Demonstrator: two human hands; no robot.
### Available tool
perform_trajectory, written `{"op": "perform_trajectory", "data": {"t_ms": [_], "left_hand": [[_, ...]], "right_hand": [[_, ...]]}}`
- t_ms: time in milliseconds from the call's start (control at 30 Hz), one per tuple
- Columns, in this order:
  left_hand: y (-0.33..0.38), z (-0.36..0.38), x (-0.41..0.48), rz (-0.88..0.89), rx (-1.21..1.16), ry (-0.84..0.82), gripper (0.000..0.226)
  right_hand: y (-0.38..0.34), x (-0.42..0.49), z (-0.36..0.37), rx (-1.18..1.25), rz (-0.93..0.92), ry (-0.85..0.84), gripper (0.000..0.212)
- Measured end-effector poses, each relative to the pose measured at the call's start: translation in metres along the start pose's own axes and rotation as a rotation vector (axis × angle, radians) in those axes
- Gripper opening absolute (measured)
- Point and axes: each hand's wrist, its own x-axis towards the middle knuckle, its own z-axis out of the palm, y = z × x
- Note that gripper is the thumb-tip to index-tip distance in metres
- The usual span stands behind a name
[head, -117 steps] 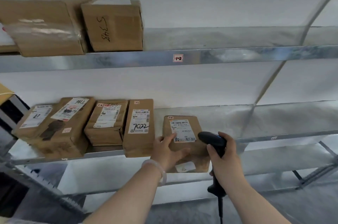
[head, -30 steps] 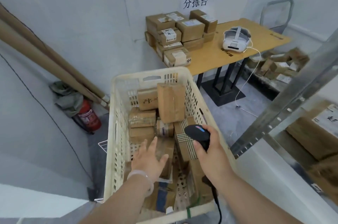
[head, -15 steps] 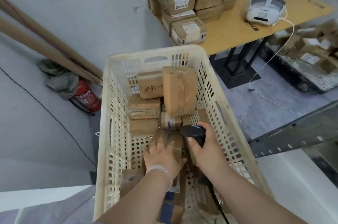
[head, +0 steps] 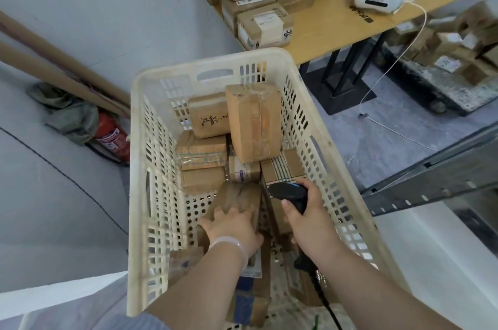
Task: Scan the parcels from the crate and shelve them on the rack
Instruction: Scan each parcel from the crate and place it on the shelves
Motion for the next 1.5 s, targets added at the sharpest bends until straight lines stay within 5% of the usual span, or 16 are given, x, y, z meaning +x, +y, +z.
{"op": "perform_trajectory", "data": {"t_ms": [400,600,767,867,1033,1500], "left_hand": [[-0.015,-0.055,-0.062,-0.062,-0.491,0.165,0.073],[-0.024,-0.084,-0.104,-0.060,-1.119,0.237,0.077],[-0.020,-0.086,-0.128,0.045,-1.391,0.248,0.079],[-0.021,-0.083,-0.138,0.186,-1.372,0.249,0.065],[-0.030,-0.089,-0.153,0.447,-1.209,0.228,0.077],[-0.019,-0.119,-0.190,0.771,-0.920,0.258,0.097]], "right_hand": [[-0.028,-0.024,-0.025,0.061,-0.039,-0.012,0.047],[-0.043,-0.042,-0.032,0.116,-0.046,-0.042,0.047],[-0.064,-0.066,-0.026,0.211,-0.160,0.052,0.045],[-0.073,-0.082,-0.027,0.249,-0.214,0.148,0.045],[-0.080,-0.113,-0.031,0.292,-0.306,0.274,0.046],[-0.082,-0.199,-0.045,0.222,-0.516,0.537,0.057]]}}
